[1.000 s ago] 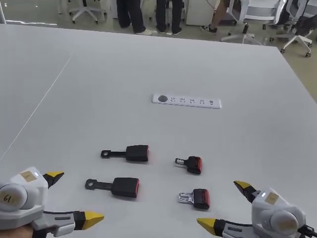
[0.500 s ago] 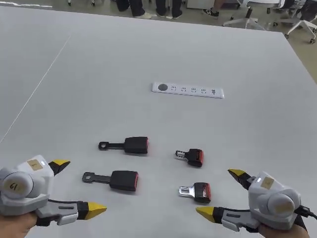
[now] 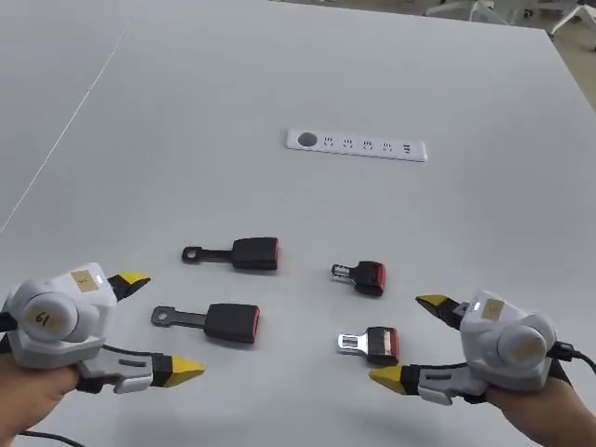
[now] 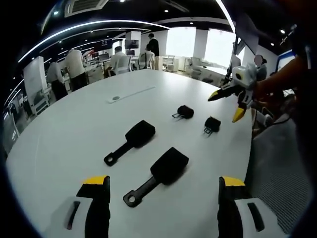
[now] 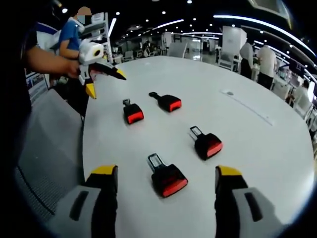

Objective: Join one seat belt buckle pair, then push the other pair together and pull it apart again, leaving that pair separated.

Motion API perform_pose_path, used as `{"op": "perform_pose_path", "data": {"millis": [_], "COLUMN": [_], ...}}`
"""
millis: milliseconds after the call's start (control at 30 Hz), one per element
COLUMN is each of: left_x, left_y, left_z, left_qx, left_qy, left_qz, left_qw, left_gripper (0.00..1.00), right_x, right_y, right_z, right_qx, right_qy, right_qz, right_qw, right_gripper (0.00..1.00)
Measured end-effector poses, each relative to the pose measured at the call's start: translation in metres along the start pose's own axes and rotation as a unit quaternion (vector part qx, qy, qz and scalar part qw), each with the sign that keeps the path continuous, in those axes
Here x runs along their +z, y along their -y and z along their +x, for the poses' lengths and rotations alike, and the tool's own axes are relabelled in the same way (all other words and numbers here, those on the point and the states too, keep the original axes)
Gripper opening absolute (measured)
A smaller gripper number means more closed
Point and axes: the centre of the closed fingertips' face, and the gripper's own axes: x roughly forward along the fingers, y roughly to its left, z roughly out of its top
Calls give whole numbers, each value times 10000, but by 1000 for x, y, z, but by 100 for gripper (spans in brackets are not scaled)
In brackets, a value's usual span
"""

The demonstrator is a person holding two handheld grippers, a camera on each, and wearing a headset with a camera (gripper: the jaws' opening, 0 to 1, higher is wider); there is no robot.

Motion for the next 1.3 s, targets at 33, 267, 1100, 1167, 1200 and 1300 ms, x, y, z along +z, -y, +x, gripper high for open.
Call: {"op": "perform_pose_path", "data": {"millis": [33,267,1100,1167,1200,1300], "left_x": [-1,4,-6,-10,-11,-15], "left_y": [-1,7,10,9,9,10], "left_z": [2,16,60,64,66,72], "left_qx": [-35,-355,-1317,-1387,-1415,-1561], "left_qy": [-30,-239,-1111,-1193,-1224,-1274], "left_qz": [57,474,1851,1943,1979,2055], "left_qw": [10000,9980,9675,9637,9622,9577], "left_gripper": [92,88,70,69,68,62], "right_x": [-1,-6,-28,-30,-31,-35], "right_y": [1,5,6,6,5,4], "right_z": [1,8,32,33,33,35], "right_qx": [31,250,1030,1067,1086,1182], "right_qy": [-21,-180,-752,-815,-828,-925], "right_qz": [-3,-78,-530,-566,-568,-625], "right_qw": [10000,9995,9904,9893,9890,9867], "right_gripper": [82,79,66,65,65,60]}}
